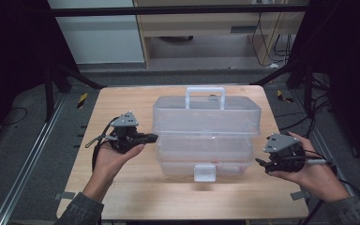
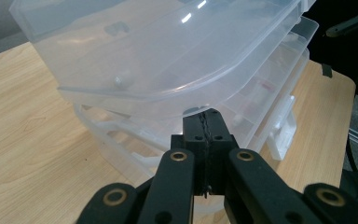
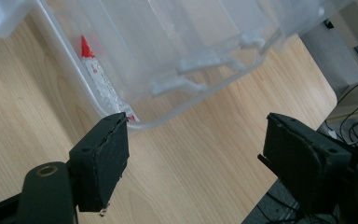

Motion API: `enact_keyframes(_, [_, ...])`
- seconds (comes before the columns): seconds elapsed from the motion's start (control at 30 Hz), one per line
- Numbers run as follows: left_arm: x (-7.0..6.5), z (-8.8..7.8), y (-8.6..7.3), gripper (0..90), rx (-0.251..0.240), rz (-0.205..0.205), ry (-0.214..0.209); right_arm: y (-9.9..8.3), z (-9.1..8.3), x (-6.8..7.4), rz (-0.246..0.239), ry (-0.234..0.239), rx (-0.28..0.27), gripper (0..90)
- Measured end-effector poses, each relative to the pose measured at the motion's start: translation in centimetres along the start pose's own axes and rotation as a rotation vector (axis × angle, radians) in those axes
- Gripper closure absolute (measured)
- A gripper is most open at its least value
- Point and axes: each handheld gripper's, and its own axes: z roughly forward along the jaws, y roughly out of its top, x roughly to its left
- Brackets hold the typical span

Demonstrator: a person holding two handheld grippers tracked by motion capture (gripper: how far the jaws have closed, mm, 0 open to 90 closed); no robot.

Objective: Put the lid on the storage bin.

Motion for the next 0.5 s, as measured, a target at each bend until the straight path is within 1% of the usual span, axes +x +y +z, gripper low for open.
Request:
enact_keyframes(0.13, [0.0, 0.0, -0.1, 89.8, 0.002, 0.001, 0.0, -0.4, 0.2, -0.1, 0.006, -0.008, 0.008, 22.1])
enact_keyframes(0.3, [0.0, 0.0, -0.4, 89.8, 0.008, 0.001, 0.001, -0.9, 0.4, -0.5, 0.032, -0.025, 0.012, 22.1])
enact_keyframes(0.33, [0.0, 0.0, -0.5, 89.8, 0.005, -0.006, 0.003, -1.1, 0.4, -0.6, 0.042, -0.036, 0.011, 22.1])
enact_keyframes(0.5, [-0.1, 0.1, -0.8, 89.8, 0.012, -0.003, 0.005, -1.5, 0.4, -0.8, 0.057, -0.041, 0.014, 22.0])
